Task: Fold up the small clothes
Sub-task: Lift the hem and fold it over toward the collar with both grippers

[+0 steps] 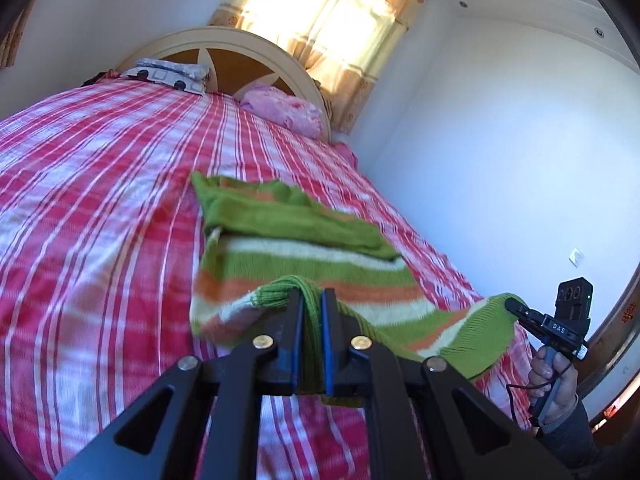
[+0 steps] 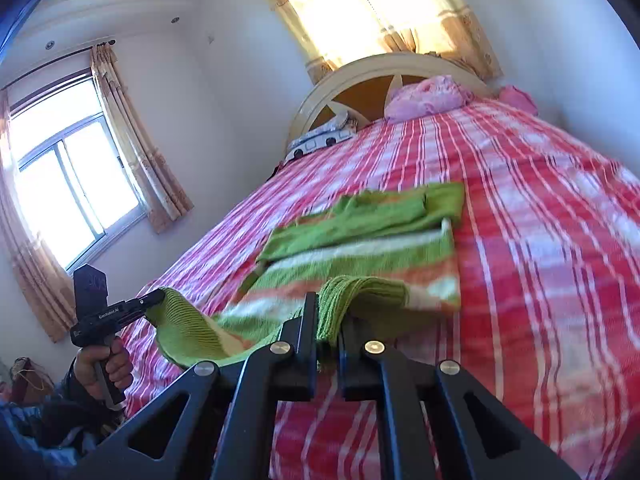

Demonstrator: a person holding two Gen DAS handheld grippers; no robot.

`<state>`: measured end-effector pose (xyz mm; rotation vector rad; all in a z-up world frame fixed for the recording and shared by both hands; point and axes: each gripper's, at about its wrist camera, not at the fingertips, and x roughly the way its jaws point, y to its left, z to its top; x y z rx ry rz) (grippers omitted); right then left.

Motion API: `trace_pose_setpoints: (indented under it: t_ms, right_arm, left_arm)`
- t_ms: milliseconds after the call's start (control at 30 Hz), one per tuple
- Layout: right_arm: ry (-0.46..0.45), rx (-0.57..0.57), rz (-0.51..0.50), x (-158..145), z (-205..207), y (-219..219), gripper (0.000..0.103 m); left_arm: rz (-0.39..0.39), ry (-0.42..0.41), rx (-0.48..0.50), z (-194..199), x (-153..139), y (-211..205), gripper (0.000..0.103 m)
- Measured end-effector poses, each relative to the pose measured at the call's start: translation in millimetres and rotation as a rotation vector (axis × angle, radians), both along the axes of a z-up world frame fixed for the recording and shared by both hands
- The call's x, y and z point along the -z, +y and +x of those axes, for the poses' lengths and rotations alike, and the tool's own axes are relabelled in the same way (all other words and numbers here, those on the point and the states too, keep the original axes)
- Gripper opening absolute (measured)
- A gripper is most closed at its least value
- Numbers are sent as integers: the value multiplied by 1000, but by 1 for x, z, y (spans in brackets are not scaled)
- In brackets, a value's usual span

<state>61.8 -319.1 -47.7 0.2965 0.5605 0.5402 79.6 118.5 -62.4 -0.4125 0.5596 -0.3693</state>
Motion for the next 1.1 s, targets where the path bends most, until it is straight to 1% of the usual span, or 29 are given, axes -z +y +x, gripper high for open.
trace_pose_setpoints:
  t_ms: [100, 233, 333, 433, 767, 1100]
  right_arm:
    - [-17, 6, -4, -13, 16, 1, 7]
    - [-39, 13, -17, -30, 33, 1, 7]
    - [-46, 23, -21, -37, 47, 0, 7]
    - [-39, 36, -18, -39, 64, -1, 7]
    - [8, 69, -29, -33, 131, -2, 7]
    - [73, 94, -68, -19, 195, -6, 7]
  left_arm:
    - [16, -18, -8, 18, -10, 1, 8]
    - [17, -36, -16, 37, -19, 3, 8]
    - [18, -41, -26, 50, -23, 3, 8]
    - [0, -34, -37, 65, -27, 6, 8]
    - [1, -18, -62, 124, -28, 11, 8]
    - [1, 3, -46, 179, -23, 9, 8]
